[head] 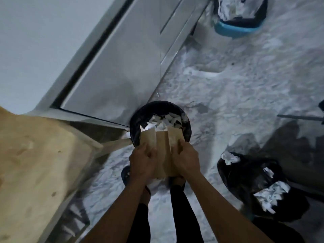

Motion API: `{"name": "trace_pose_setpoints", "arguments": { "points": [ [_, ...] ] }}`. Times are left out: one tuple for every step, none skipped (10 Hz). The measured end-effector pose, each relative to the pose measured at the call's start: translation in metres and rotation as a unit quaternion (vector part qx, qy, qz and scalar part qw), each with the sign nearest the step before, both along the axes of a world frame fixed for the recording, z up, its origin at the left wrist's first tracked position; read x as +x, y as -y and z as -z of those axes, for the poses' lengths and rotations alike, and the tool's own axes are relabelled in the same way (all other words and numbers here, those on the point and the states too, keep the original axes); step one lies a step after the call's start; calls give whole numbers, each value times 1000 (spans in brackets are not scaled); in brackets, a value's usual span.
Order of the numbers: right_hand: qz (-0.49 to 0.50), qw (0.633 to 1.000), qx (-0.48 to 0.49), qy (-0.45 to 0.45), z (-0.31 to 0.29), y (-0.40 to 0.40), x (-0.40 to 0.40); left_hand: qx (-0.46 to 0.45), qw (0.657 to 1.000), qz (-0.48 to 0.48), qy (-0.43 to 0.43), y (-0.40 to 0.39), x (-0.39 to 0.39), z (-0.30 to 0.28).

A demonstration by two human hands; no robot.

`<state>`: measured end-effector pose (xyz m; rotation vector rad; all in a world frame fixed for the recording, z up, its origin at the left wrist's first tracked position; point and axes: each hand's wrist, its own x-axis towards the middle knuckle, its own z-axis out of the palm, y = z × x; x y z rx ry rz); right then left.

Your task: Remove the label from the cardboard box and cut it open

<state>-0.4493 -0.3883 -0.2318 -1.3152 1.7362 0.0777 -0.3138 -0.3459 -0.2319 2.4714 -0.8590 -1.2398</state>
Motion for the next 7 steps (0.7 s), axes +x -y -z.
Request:
{"name": "trace_pose_setpoints", "arguments": {
  "points": [
    [-8, 1000, 5, 10, 37, 15, 3, 11, 1000, -5, 0, 15, 3, 29],
    [-10, 1000, 4, 16, 62, 28, 7, 3, 1000, -21, 5, 29, 8, 52],
    [2, 1000, -4, 19, 90, 34, 11, -10, 1000, -17, 16, 40, 10, 71],
    [8, 1000, -8, 13, 114, 37, 12, -20, 1000, -3, 19, 44, 11, 91],
    [10, 1000, -16, 15, 125, 41, 9, 1, 1000, 3, 1, 47, 15, 112],
    [52, 999, -11, 5, 114, 46, 6, 12, 1000, 6, 3, 45, 17, 117],
    [61, 998, -10, 8, 93, 49, 1, -13, 1000, 16, 22, 45, 17, 103]
  ]
}}
